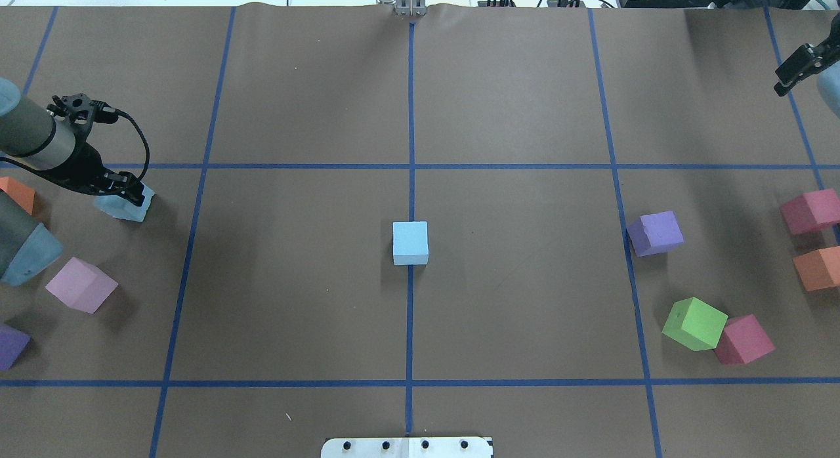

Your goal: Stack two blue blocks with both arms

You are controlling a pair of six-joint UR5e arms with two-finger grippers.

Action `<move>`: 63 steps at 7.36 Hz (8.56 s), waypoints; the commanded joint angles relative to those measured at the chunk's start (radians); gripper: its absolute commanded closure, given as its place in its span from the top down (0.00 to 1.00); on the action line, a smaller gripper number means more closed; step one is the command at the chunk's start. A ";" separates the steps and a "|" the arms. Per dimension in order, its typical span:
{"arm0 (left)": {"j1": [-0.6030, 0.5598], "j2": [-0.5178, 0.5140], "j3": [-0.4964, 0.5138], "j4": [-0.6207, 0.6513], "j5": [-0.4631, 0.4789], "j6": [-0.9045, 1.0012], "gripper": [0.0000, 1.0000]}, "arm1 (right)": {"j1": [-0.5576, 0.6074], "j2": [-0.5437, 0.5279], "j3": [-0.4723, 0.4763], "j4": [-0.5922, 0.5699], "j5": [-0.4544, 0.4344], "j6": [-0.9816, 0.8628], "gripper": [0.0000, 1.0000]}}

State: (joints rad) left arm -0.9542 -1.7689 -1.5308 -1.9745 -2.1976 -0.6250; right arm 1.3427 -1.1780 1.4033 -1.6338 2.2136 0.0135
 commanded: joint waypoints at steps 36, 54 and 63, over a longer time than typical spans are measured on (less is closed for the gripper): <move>0.434 -0.725 0.024 0.482 0.263 -0.590 0.67 | 0.093 -0.066 -0.066 0.068 -0.003 -0.095 1.00; -0.155 -0.309 -0.413 0.700 -0.002 0.128 0.98 | 0.093 -0.061 -0.064 0.068 0.001 -0.093 1.00; -0.650 -0.165 0.076 0.678 -0.205 0.966 0.98 | 0.095 -0.031 -0.053 0.060 0.063 -0.050 1.00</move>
State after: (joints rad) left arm -1.5847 -1.9242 -1.5172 -1.2943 -2.4026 0.2749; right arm 1.4354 -1.2059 1.3490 -1.5738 2.2646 -0.0362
